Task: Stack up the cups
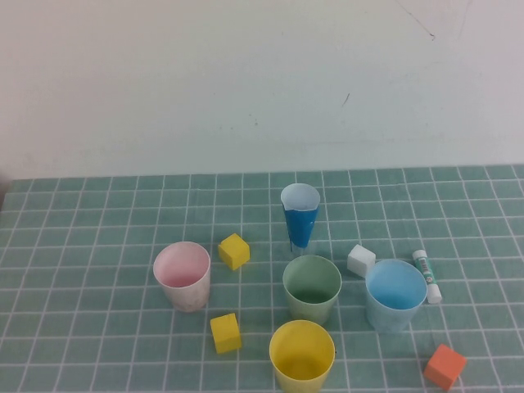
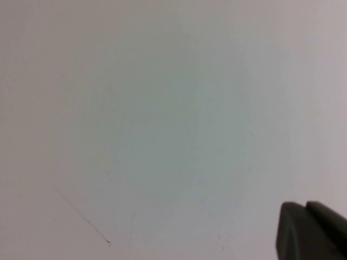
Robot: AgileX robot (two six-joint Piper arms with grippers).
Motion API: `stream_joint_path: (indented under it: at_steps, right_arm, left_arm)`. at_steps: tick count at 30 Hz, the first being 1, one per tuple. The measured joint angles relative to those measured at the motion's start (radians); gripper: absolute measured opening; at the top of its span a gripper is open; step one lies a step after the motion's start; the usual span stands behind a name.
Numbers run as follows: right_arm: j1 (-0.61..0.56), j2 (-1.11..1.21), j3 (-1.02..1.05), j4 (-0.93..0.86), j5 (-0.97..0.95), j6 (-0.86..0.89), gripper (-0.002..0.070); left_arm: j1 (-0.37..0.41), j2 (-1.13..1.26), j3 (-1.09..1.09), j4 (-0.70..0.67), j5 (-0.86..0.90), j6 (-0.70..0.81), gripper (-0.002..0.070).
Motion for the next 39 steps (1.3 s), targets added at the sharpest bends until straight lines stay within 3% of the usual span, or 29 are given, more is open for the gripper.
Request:
stream_joint_path:
  at_steps: [5,9,13,19,24,31,39]
  right_arm:
    - [0.003,0.0,0.0,0.012,0.023,-0.136,-0.0001]
    - [0.002,0.0,-0.028,0.012,0.191,-0.172,-0.0001]
    - [0.001,0.0,-0.107,-0.033,0.341,-0.181,-0.0001]
    - [0.001,0.0,-0.267,-0.05,0.567,-0.182,-0.0001]
    - [0.001,0.129,-0.435,0.012,0.806,-0.198,-0.0001]
    - [0.001,0.404,-0.499,0.242,0.978,-0.567,-0.0001]
    - [0.001,0.618,-0.499,0.424,1.083,-0.804,-0.0002]
  left_arm:
    - [0.0,0.0,-0.084,-0.076,0.14,0.104,-0.0003]
    - [0.0,0.037,-0.261,-0.1,0.29,0.216,-0.0003]
    - [0.0,0.124,-0.411,-0.103,0.37,0.237,-0.0003]
    - [0.0,0.317,-0.575,-0.147,0.634,0.212,-0.0003]
    - [0.0,0.534,-0.666,-0.167,0.807,0.204,-0.0003]
    - [0.0,0.81,-0.768,-0.344,0.919,0.219,-0.0003]
    - [0.0,1.091,-0.915,-0.494,0.96,0.334,-0.0003]
